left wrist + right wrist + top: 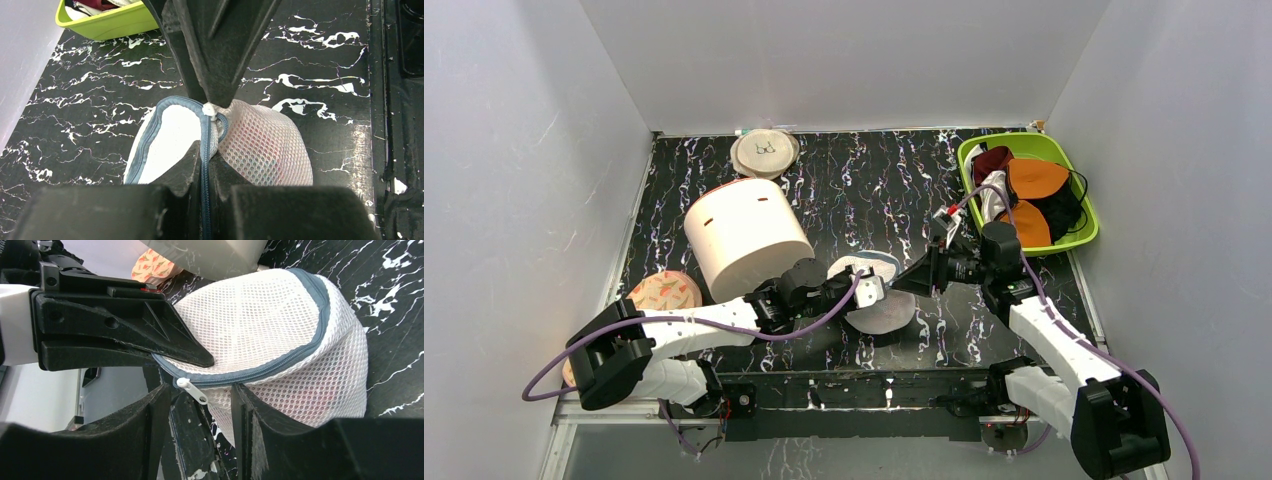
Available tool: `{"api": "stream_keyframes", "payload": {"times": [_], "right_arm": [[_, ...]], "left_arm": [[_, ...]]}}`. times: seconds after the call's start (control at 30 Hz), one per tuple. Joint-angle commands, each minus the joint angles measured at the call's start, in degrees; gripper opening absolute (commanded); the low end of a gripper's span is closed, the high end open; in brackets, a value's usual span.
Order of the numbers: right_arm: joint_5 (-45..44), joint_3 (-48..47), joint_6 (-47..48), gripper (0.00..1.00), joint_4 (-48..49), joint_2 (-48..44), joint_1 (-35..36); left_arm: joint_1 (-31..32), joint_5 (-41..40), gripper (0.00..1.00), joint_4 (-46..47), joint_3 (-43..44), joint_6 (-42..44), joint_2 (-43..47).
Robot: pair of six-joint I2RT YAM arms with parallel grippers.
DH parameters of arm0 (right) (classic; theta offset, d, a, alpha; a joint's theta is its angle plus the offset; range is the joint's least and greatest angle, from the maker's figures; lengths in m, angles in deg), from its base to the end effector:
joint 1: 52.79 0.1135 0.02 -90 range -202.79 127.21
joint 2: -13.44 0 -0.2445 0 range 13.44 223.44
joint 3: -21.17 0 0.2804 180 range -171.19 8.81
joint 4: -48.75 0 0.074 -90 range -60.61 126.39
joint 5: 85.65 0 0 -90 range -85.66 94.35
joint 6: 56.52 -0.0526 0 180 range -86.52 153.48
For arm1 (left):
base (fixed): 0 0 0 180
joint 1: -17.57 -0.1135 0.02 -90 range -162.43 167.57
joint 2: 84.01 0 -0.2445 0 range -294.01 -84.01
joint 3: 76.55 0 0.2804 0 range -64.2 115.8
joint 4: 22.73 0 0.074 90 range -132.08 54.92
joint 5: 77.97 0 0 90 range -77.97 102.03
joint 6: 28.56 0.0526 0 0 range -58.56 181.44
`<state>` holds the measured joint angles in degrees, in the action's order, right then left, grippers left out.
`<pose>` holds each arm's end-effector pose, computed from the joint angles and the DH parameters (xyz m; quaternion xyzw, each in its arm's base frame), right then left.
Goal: Unzip the laundry bag and remove the bra
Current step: Unzip the laundry bag at the center of the board.
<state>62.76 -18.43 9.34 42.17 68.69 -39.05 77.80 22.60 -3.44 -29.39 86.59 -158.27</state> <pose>0.2270 0.1016 0.2003 -0.2052 0.7463 0.5411 0.3288 0.1544 -0.2894 0.2040 0.5533 0.5105 -0.2634 0.6032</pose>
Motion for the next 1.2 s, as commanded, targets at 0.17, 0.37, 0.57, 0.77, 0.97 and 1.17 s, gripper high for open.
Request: {"api": "stream_keyframes", "payload": {"times": [0.17, 0.37, 0.57, 0.77, 0.97, 1.17], "right_arm": [[2.0, 0.9, -0.8, 0.42, 3.2, -0.4, 1.4], [1.8, 0.6, -0.8, 0.29, 3.5, 0.3, 1.4], [1.6, 0.0, -0.4, 0.23, 3.0, 0.4, 1.5], [1.4, -0.2, -0.3, 0.09, 2.2, -0.2, 1.5], [-0.8, -0.9, 1.0, 0.00, -1.1, -1.1, 1.4], [-9.0, -3.5, 4.9, 0.00, -7.4, -1.0, 1.4]], "left_arm": [[-0.1, 1.8, 0.00, 1.5, 2.2, 0.6, 2.5], [-0.1, 2.4, 0.00, 1.2, 2.2, 0.6, 2.7], [-0.1, 2.4, 0.00, 1.2, 2.1, 0.5, 2.7], [-0.1, 2.6, 0.00, 1.1, 2.2, 0.6, 2.7], [-0.1, 2.3, 0.00, 0.7, 2.2, 0.9, 2.9], [-0.1, 2.1, 0.00, -0.1, 2.6, 1.4, 3.0]]}}
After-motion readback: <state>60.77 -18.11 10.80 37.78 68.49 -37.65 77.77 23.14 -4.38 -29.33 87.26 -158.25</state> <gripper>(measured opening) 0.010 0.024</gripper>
